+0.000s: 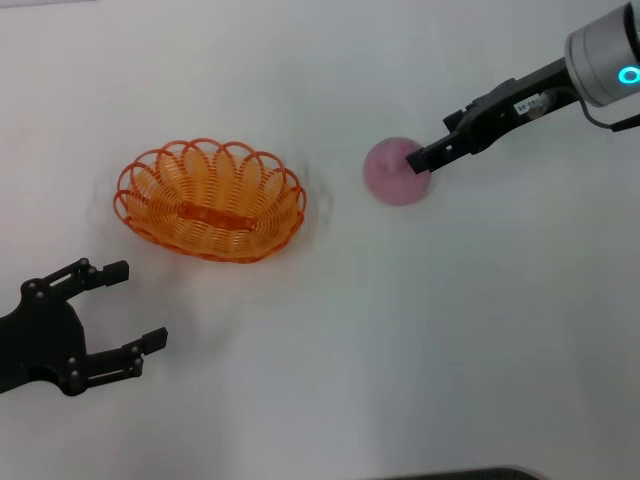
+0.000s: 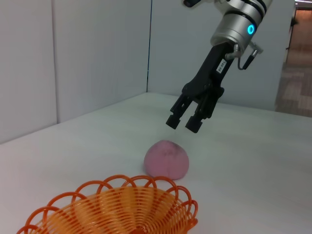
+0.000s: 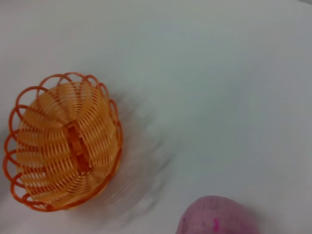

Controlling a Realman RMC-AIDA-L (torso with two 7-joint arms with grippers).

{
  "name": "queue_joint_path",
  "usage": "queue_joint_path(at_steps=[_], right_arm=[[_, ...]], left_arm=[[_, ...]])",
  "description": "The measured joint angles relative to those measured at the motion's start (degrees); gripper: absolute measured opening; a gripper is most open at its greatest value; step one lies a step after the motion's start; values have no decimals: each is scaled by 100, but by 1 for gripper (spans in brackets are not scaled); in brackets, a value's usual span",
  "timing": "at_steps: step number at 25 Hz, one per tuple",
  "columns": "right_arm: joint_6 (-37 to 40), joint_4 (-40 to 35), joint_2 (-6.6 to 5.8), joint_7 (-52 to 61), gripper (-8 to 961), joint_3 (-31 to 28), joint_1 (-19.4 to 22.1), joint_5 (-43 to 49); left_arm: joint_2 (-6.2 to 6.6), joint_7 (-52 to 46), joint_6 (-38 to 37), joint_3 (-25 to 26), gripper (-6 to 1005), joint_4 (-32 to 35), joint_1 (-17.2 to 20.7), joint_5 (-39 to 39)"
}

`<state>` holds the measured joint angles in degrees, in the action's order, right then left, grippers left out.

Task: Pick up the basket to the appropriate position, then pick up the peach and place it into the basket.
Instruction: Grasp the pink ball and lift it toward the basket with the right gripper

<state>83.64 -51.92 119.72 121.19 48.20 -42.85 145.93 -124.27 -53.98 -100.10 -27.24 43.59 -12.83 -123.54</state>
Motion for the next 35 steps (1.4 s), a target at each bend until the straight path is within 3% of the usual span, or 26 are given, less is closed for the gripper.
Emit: queue_joint_path(at_steps=[8,35], right_arm=[[-604,737,-16,-83,946,308,-242,8],[-1063,1077,-6,-104,943,675,-348,-37]], left_arm=[[0,2,9,0,872,0,0,-19],[6,2,9,0,873,15,-36,-31]])
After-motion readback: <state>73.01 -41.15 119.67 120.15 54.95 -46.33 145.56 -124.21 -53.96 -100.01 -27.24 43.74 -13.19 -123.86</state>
